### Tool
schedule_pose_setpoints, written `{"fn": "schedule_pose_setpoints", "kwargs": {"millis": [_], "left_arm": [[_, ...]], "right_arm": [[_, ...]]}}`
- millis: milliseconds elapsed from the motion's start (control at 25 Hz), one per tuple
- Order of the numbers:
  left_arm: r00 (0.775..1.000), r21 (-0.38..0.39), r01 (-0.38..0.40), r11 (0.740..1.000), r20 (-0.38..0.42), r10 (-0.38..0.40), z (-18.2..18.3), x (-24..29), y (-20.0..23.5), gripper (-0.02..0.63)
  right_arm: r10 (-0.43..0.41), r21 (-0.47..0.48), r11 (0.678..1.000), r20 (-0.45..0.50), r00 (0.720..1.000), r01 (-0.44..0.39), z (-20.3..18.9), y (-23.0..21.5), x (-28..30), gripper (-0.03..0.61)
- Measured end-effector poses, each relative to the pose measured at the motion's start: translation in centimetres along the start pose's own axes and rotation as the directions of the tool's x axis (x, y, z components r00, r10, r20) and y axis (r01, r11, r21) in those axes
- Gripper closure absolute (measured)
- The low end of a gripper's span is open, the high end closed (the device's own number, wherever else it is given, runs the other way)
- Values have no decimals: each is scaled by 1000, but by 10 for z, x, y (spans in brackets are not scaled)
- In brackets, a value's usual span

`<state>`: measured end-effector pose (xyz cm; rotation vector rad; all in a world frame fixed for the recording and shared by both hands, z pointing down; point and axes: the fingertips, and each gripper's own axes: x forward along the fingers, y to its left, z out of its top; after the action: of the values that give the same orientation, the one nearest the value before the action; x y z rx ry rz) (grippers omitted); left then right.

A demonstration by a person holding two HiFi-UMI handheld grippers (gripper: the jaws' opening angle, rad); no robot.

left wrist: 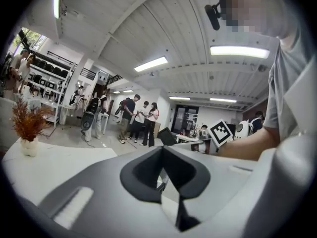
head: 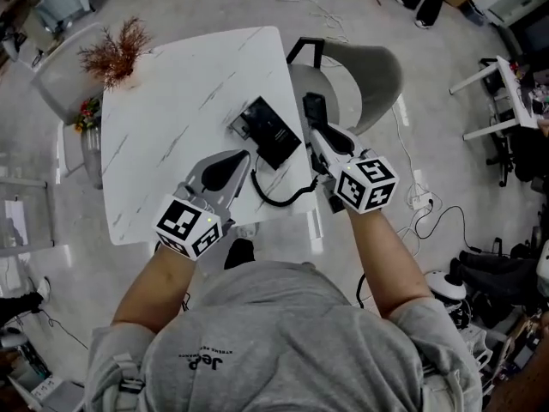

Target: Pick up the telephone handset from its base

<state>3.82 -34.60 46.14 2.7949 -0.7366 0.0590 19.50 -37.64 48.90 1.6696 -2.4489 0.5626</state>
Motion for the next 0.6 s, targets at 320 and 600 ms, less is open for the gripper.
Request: {"fn": "schedule_pose_setpoints", "kwargs": {"millis": [320,600], "left_arm": [[986,65,161,985,32,-164,53,59,-71,560],[952,123,293,948,50,-301,95,98,-146,560]], "right_arm": [[-56,72,996,203,978,43,68,-30,-114,502],[-138,102,989,351,926,109,114,-48,-228,500]]}}
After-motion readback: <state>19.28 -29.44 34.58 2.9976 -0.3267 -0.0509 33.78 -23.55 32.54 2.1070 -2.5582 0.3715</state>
